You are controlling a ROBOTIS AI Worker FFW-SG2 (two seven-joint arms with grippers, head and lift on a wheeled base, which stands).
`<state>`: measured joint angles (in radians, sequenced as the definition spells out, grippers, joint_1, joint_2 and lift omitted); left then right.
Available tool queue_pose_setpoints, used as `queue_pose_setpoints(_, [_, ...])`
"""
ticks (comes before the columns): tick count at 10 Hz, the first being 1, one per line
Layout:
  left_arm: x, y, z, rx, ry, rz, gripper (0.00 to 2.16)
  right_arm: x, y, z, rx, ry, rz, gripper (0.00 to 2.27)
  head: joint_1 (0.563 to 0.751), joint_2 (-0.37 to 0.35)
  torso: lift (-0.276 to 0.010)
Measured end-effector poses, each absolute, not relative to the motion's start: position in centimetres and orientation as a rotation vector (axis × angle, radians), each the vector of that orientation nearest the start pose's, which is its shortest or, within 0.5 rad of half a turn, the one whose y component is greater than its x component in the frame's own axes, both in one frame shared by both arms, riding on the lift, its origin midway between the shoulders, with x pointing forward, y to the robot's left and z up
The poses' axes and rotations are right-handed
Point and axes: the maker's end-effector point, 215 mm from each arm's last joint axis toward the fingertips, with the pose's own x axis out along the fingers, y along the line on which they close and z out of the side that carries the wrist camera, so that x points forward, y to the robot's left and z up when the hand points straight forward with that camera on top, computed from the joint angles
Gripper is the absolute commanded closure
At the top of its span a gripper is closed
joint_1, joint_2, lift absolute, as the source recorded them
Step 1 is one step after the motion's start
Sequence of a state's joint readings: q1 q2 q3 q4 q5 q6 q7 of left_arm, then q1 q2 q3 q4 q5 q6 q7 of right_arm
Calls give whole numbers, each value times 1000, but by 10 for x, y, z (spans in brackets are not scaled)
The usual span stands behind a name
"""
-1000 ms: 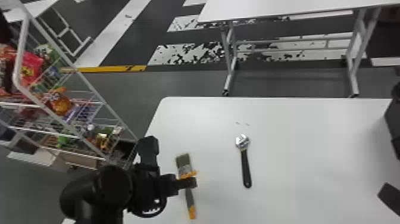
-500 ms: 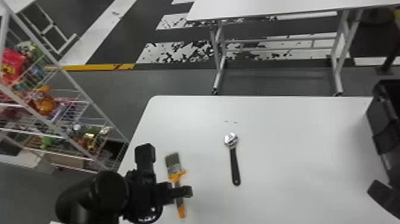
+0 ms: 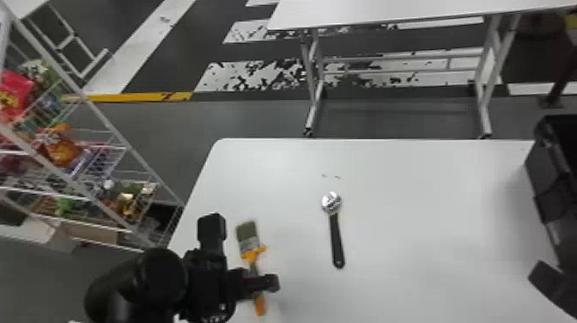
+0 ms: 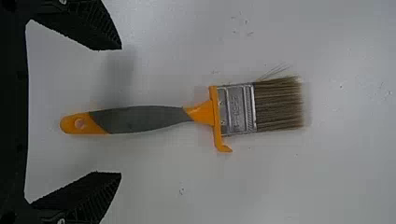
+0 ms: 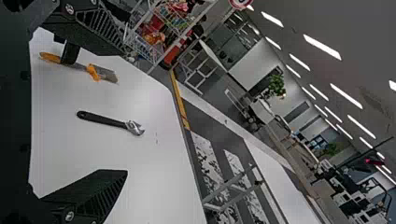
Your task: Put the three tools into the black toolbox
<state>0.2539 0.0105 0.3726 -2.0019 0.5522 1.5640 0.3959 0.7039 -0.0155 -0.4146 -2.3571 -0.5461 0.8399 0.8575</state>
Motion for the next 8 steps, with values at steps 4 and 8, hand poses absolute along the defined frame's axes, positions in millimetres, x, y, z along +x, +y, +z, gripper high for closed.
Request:
queue_pose_setpoints(4, [298, 302, -574, -253, 1331, 238, 151, 299, -186, -363, 596, 473, 673, 103, 695, 234, -51])
queue_pose_setpoints(8, [308, 296, -579, -262, 1343, 225, 151, 308, -190, -371, 592, 477, 663, 103, 695, 204, -51])
